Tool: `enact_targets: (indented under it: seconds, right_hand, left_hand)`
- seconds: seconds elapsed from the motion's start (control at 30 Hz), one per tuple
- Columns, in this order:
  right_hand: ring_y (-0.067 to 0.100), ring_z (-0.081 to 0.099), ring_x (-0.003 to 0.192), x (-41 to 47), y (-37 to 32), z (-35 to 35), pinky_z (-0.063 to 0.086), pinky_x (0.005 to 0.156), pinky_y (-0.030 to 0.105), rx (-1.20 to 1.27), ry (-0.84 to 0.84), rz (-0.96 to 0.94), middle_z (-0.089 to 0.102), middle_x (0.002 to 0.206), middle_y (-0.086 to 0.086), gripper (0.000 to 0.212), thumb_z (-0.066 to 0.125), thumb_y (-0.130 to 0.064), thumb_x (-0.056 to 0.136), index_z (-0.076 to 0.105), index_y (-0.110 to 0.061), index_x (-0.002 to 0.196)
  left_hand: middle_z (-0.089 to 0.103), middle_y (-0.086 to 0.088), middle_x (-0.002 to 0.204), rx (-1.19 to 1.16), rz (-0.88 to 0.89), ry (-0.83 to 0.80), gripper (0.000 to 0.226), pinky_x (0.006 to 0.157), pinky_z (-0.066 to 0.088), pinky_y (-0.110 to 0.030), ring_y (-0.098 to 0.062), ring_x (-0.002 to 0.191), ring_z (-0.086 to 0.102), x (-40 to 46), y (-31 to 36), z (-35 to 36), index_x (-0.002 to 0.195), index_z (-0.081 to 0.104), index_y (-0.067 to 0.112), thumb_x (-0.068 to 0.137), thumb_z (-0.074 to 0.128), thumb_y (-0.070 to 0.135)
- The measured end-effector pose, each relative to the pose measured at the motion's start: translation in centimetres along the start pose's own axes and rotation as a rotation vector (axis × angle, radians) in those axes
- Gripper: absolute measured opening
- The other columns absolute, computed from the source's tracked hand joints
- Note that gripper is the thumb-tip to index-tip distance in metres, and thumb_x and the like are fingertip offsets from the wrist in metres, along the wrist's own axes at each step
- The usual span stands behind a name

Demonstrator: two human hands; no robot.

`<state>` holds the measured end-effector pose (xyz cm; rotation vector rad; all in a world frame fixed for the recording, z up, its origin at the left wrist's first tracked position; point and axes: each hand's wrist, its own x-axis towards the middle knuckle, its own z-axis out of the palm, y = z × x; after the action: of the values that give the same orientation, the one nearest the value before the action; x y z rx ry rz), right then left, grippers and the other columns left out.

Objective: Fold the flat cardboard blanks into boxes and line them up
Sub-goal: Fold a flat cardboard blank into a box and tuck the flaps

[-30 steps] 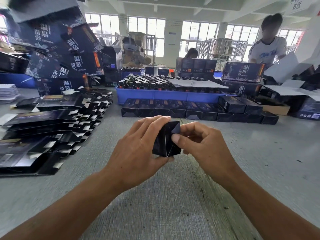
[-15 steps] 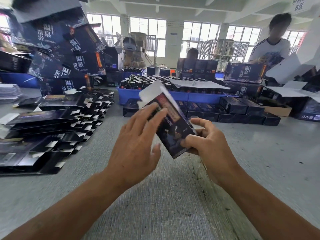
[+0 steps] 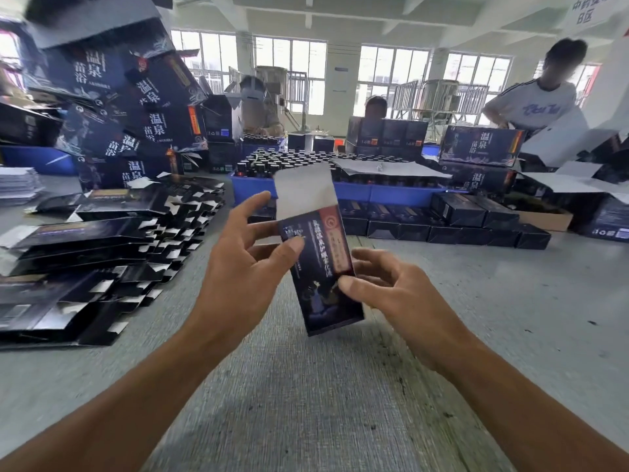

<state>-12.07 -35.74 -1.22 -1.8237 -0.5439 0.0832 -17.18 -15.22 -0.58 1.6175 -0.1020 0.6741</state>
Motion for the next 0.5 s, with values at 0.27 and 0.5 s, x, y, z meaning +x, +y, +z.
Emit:
enact_targets:
  seconds: [0.27,0.5]
  right_hand:
    - [0.0,0.06,0.121,-0.6,-1.1,0.1,0.051,0.101,0.035,0.041,0.066,-0.266,0.064,0.129,-0.02,0.064,0.072,-0.025,0.092,0.044,-0.054,0.141]
    - [-0.004,0.065,0.108,-0.8,-1.4,0.1,0.051,0.081,0.008,0.082,0.084,-0.3,0.068,0.116,-0.024,0.039,0.057,-0.046,0.091,0.063,-0.04,0.129]
  left_hand:
    - [0.069,0.008,0.115,0.04,0.081,-0.208,0.041,0.085,0.06,-0.036,-0.016,0.103,0.069,-0.6,0.3,0.7,0.117,0.067,0.042,0.083,0.076,0.021]
    - [0.071,0.0,0.111,-0.001,0.085,-0.256,0.024,0.086,0.058,-0.032,-0.016,0.101,0.069,-0.6,0.4,0.6,0.108,0.072,0.039,0.084,0.07,0.035]
